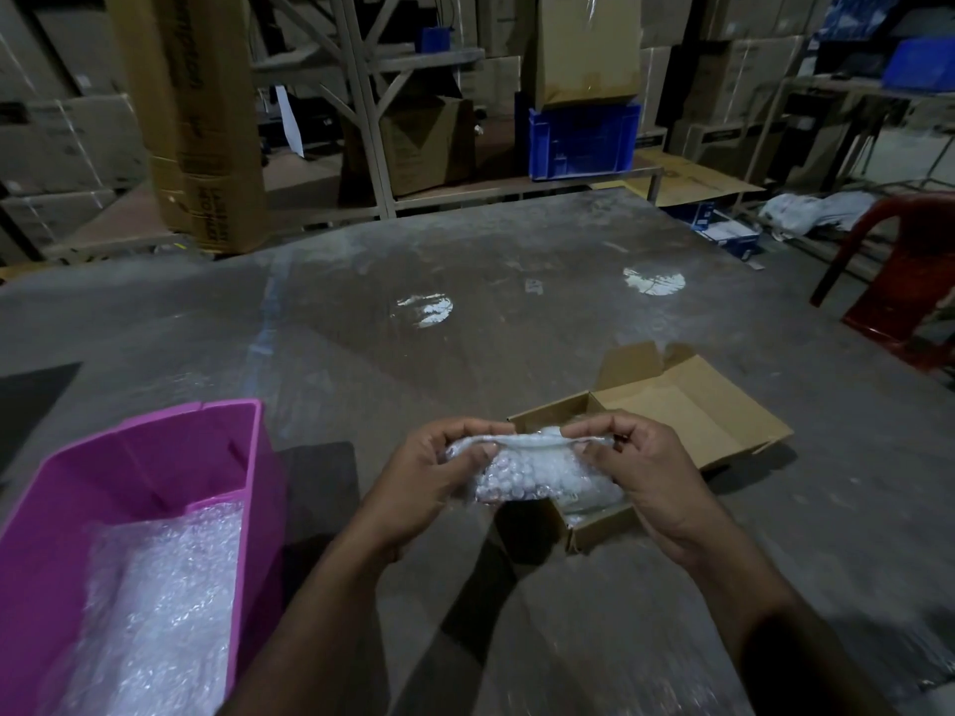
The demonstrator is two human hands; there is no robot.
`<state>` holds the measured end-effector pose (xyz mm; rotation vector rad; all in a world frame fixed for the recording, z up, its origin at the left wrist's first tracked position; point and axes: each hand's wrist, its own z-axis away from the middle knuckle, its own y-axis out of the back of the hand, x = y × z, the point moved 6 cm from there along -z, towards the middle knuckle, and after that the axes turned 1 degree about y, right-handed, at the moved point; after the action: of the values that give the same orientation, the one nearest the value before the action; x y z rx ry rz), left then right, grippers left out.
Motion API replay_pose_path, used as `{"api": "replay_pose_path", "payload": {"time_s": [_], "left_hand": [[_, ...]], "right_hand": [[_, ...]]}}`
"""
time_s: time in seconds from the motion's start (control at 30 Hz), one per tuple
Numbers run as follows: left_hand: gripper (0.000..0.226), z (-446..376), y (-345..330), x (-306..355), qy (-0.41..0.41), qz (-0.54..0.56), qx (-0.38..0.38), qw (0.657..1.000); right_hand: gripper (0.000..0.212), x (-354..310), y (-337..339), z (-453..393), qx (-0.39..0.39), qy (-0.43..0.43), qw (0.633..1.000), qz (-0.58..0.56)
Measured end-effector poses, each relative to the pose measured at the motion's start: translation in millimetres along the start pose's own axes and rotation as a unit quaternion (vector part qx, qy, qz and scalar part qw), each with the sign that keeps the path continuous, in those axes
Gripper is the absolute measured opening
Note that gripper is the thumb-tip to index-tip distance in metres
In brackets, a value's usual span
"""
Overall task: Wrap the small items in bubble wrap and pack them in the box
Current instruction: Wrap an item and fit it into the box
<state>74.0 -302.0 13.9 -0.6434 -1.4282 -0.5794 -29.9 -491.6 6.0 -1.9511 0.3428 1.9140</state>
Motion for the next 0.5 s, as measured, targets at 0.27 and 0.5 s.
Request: {"api": "replay_pose_path", "payload": {"time_s": [0.27, 0.5], "left_hand": [[0.029, -1.3, 0.7, -0.7, 0.028, 0.032, -0.006, 0.999], [0.033, -2.2, 0.5, 5.3, -0.03, -0.06, 0.022, 0.997]], "right_hand": [[0.021, -5.8, 2.7, 0.3, 0.003, 0.048, 0.999, 0.009], [0.032, -3.8, 2.3, -0.1, -0.023, 0.046, 0.998, 0.034]]}}
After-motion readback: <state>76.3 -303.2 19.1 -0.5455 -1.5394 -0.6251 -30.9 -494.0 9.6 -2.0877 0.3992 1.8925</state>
